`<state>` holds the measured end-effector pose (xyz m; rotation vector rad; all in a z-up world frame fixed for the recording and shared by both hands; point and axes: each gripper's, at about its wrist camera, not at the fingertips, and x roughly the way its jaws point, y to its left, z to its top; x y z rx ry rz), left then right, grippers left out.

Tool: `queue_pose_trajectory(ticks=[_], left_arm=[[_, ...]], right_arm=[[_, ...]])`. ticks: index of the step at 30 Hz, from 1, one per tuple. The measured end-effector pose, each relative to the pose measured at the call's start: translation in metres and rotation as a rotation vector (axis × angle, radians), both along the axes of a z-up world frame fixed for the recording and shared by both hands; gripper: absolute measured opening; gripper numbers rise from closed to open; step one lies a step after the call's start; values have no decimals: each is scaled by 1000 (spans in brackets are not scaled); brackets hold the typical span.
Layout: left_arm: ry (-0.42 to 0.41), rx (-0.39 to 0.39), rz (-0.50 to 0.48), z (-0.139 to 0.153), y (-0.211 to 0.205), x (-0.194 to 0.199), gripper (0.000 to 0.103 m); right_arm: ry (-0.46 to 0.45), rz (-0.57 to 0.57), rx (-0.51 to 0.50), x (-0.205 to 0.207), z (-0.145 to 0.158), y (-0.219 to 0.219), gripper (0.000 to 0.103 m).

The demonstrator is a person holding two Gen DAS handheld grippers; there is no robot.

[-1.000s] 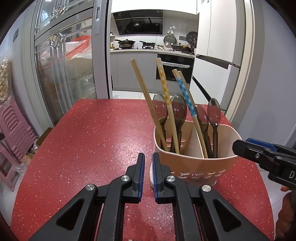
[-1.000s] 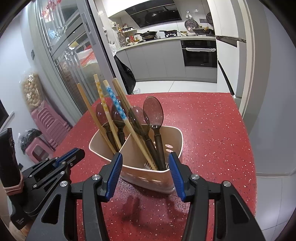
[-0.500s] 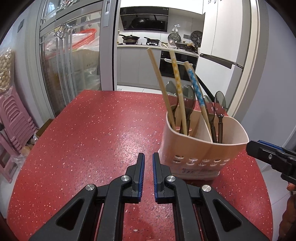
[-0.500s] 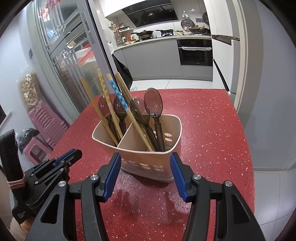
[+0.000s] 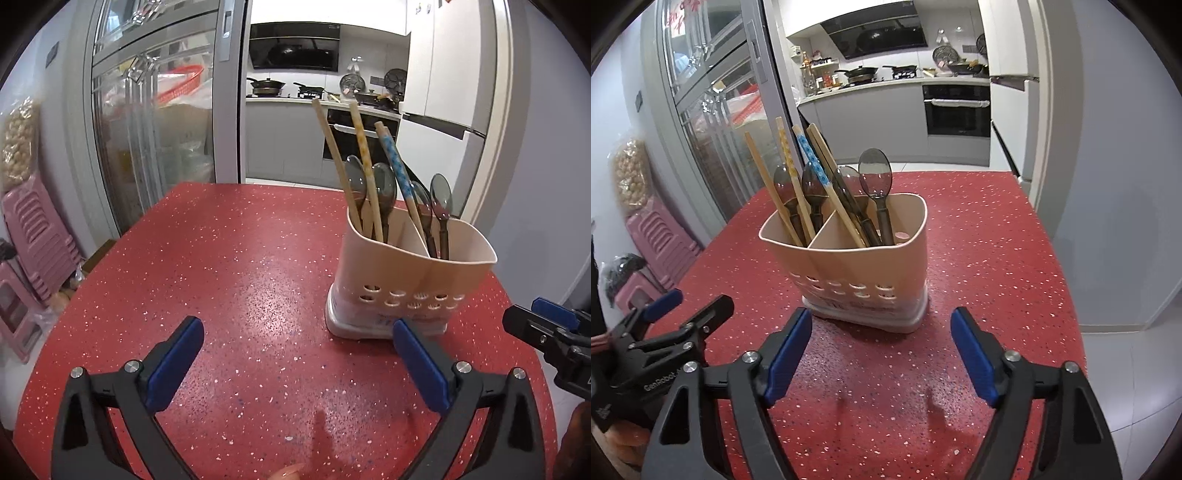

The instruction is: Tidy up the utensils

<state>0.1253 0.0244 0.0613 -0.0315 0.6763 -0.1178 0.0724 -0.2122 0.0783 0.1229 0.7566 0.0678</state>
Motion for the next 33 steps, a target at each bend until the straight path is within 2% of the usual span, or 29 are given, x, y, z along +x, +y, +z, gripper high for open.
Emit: queue_pose_trajectory(ticks=[3, 6, 10, 13, 33], left_arm=[[-8, 13, -2, -1, -2, -4, 103], [-10, 14, 1, -4, -1, -8, 103], [-15, -2, 10, -7, 1, -14, 103], [-20, 0, 11, -8, 1, -18, 103], [-55, 25, 10, -8, -5, -30, 103]], right_arm=[[-32, -30, -39, -6, -1, 3, 82], [-65, -63, -58, -13, -4, 5, 92], [-111, -101, -33, -18, -4, -1, 92], [-134, -138, -65, -21, -4, -2, 92], [-151, -170, -119, -26, -2, -4, 92]])
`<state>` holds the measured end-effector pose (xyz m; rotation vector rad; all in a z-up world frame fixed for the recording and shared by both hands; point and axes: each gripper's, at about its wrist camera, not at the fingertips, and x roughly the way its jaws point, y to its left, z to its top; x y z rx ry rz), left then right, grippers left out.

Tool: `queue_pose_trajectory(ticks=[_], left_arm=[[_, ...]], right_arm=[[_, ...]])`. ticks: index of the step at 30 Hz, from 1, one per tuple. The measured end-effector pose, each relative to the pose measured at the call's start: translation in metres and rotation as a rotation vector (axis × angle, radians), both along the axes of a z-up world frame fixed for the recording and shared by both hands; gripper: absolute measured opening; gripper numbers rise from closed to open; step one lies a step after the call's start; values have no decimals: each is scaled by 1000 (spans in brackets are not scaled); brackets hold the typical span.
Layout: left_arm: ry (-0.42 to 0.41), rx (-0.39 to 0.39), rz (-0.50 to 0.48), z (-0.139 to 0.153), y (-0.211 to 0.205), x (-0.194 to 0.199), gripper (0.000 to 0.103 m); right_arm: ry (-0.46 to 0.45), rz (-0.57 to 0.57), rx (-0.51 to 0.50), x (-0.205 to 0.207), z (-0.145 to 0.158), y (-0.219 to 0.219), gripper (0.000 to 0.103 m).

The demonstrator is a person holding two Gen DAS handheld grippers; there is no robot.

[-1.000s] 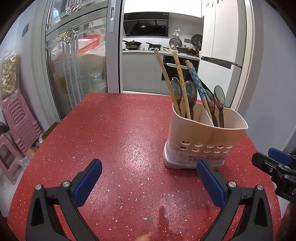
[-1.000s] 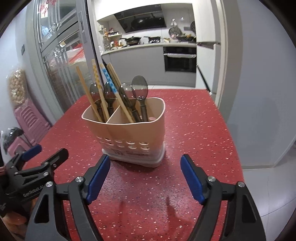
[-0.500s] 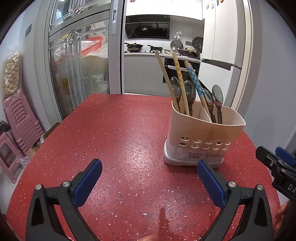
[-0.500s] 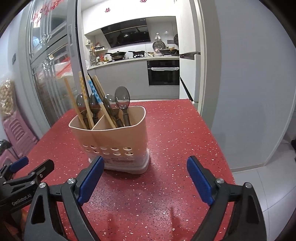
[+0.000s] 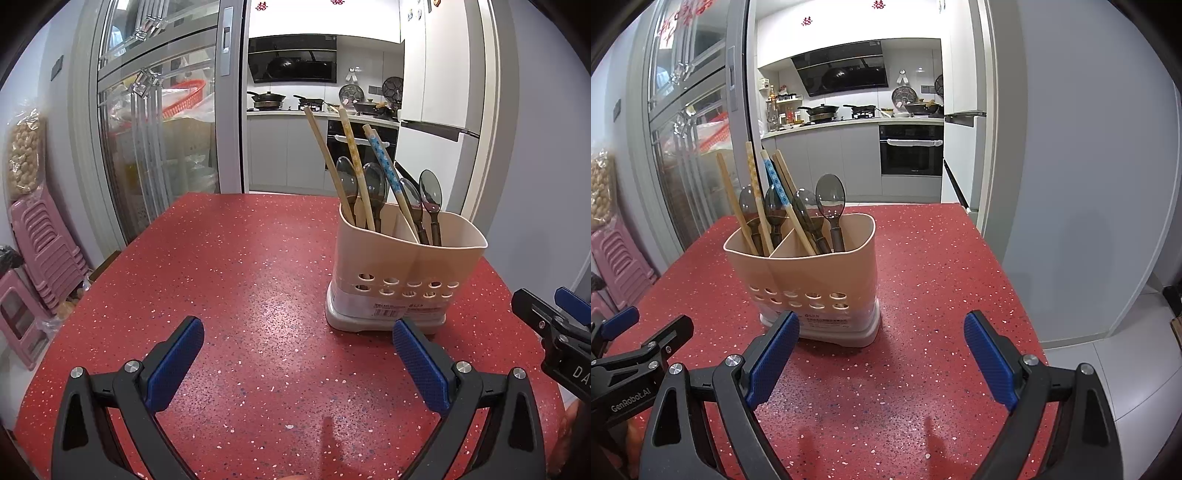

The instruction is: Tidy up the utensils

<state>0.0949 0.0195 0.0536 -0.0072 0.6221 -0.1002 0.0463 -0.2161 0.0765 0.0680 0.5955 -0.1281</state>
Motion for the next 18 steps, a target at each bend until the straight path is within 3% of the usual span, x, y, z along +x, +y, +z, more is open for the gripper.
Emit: queue_pose_trajectory(ticks=[18], left_arm=[[7, 6, -1, 0, -1, 2, 103]], right_arm=[[7, -2, -2, 0, -1, 2, 92]])
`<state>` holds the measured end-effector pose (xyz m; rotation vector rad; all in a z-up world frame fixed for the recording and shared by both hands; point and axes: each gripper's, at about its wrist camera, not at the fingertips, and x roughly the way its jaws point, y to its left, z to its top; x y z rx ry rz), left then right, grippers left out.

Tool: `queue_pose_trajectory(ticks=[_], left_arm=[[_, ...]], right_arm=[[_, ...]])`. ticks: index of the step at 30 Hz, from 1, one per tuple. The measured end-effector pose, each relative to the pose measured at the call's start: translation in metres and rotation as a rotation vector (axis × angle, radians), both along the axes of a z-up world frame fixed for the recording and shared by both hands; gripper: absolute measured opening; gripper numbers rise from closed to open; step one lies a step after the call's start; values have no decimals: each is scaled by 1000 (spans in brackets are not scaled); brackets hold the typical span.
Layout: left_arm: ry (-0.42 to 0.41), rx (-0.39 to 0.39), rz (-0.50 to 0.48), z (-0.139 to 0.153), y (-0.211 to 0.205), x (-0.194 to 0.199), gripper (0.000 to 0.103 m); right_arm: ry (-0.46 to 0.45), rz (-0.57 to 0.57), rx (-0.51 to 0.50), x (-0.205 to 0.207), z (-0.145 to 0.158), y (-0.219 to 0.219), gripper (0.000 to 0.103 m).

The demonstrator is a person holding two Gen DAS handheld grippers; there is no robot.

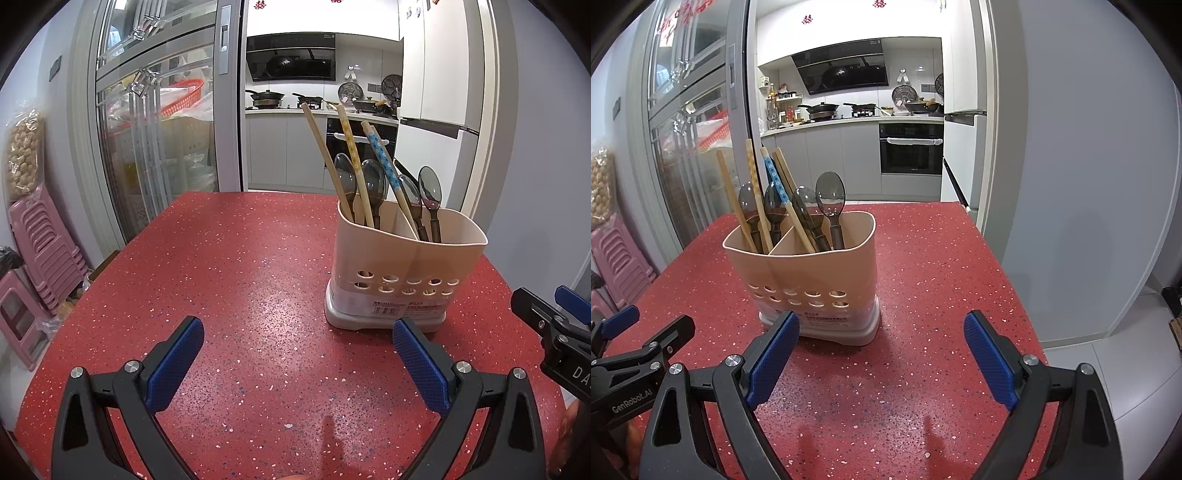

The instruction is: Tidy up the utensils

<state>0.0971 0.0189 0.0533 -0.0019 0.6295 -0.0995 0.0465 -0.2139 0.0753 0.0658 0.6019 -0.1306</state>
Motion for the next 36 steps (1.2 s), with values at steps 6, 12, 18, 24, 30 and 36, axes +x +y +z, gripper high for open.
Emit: queue_pose_trajectory(ticks=[6, 12, 18, 24, 30, 36], left_arm=[[1, 1, -2, 0, -1, 0, 103], [2, 0, -1, 0, -1, 0, 103], [3, -1, -2, 0, -1, 1, 103], [3, 0, -2, 0, -1, 1, 103], [2, -1, -2, 0, -1, 1, 103], [1, 2, -2, 0, -1, 0, 103]], right_arm=[[1, 0, 0, 0, 0, 0, 92], [2, 1, 0, 0, -1, 0, 92], [3, 1, 3, 0, -1, -1, 92], [2, 1, 1, 0, -1, -1, 92], [4, 4, 1, 0, -2, 0, 92], [4, 5, 0, 0, -3, 0, 92]])
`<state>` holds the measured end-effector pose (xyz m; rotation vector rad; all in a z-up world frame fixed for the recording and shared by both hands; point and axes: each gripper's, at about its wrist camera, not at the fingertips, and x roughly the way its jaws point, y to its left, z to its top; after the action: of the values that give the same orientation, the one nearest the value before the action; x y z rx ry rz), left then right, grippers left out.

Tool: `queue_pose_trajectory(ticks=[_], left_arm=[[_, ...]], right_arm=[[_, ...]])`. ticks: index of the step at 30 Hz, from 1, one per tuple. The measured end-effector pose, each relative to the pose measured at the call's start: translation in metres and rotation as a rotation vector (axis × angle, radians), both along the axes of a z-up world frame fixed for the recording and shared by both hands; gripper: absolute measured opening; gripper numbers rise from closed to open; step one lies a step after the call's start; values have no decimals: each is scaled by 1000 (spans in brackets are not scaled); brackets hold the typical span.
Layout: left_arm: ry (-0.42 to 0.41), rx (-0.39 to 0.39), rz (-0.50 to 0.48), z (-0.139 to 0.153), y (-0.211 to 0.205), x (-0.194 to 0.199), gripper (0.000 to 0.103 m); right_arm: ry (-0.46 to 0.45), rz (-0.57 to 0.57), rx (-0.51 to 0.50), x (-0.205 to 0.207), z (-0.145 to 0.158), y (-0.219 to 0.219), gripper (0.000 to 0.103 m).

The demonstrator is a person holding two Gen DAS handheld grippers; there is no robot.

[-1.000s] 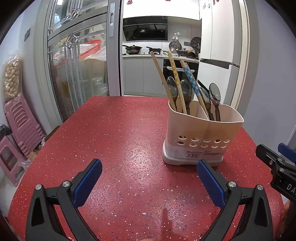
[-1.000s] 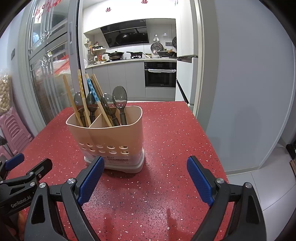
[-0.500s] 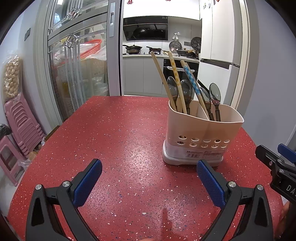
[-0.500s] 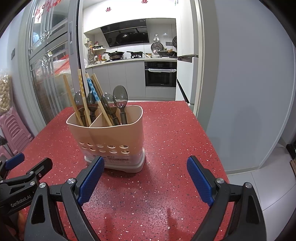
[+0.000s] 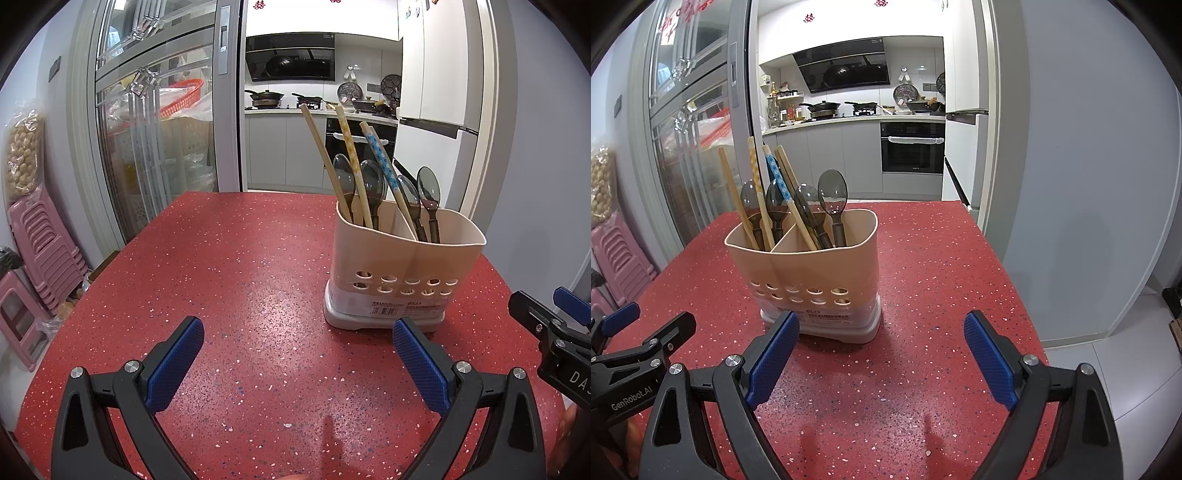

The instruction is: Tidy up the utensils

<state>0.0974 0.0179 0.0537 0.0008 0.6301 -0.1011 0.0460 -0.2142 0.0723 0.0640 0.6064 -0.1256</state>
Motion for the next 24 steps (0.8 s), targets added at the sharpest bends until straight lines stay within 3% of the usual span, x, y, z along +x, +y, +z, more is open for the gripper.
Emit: queue_pose_trajectory(ticks=[24], left_arm=[[13, -5, 0, -1, 2, 2, 103]], right_arm=[[5, 4, 3, 1, 0, 0, 92]])
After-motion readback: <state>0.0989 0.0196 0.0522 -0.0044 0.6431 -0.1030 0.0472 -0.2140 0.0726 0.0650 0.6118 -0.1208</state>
